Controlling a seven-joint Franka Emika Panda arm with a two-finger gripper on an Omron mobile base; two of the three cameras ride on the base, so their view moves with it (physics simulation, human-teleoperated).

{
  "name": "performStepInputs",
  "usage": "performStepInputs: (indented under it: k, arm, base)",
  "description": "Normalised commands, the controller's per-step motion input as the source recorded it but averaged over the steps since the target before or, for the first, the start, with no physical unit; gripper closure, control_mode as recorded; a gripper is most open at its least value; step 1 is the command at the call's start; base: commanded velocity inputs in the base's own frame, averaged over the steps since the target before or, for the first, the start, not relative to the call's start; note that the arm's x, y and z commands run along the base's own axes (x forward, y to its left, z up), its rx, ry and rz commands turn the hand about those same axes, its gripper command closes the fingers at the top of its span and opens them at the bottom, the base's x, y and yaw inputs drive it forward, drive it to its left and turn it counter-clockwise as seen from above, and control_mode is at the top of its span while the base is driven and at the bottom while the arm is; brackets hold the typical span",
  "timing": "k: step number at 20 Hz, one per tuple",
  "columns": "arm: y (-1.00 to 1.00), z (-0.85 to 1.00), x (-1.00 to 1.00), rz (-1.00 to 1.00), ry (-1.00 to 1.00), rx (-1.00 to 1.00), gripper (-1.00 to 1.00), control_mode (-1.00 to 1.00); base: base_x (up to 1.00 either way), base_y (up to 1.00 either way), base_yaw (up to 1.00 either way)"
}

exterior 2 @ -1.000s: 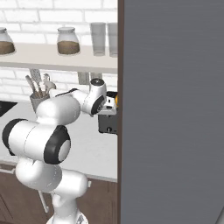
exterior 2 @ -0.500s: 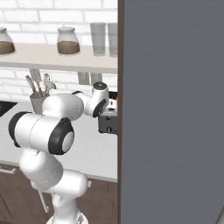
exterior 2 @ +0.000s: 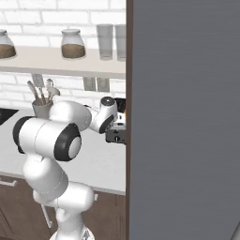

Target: Start the toaster. Once the lever pops up, take the bread to the plate on the dining counter.

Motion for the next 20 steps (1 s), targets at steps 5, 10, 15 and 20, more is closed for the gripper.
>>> performStepInputs:
  k: [5, 10, 15, 20]
  arm:
    - [0.00, -0.80, -0.01, 0.00, 0.00, 0.00, -1.00, -1.00]
    - [0.05, -1.00, -0.22, -0.01, 0.02, 0.00, -1.00, -1.00]
    - [0.10, -1.00, -0.27, -0.05, 0.01, 0.00, -1.00, -1.00]
    - [0.19, -1.00, -0.66, -0.12, -0.01, 0.00, -1.00, -1.00]
  base:
    - [0.00, 0.00, 0.00]
    - [0.00, 0.00, 0.00]
    - [0.00, 0.00, 0.00]
    - [0.00, 0.00, 0.00]
